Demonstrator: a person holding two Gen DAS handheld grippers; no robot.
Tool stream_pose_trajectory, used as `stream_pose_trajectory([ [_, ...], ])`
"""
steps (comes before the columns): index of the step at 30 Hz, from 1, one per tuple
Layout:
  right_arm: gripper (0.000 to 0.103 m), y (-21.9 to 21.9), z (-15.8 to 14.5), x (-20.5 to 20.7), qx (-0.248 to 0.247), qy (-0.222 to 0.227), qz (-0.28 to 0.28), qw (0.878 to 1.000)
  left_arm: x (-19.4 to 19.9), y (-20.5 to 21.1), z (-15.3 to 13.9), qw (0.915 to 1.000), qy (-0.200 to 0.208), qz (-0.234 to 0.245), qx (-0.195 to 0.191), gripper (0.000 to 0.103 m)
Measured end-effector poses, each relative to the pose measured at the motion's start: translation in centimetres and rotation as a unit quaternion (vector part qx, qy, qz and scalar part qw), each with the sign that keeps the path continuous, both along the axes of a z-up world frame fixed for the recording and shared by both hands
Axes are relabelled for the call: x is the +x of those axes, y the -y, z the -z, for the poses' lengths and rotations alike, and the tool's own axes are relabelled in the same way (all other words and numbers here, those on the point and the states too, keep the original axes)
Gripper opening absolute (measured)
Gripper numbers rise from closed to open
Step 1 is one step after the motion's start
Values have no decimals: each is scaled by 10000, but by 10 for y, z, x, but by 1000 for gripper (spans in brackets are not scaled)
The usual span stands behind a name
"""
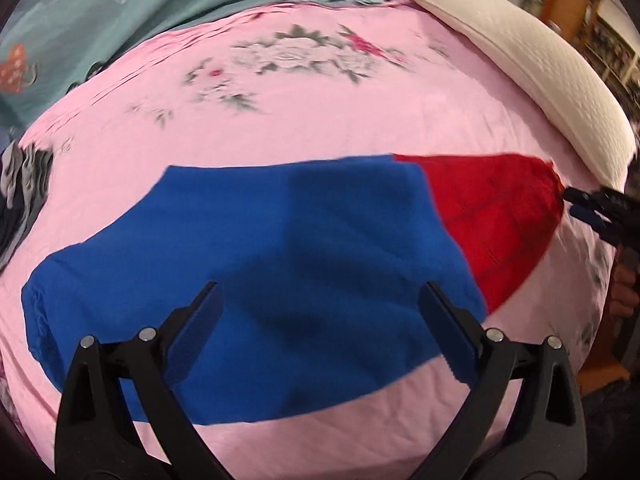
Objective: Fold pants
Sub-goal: 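Grasp the red leg cuffs with the right tool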
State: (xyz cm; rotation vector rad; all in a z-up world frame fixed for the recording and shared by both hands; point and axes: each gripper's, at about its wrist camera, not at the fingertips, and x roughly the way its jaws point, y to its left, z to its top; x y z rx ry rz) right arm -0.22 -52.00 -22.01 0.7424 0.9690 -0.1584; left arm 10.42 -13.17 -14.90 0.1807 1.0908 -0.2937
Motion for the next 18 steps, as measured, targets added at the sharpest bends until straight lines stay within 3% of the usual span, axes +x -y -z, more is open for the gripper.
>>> stream_pose_trajectory([
  [14, 45, -43, 18, 41, 357, 166, -846, 9956, -11, 6, -4, 9982, -149, -422, 396, 99],
  [18, 47, -38, 26, 46, 667, 29, -789, 9946, -11, 6, -4, 9981, -175, -405, 428, 99],
])
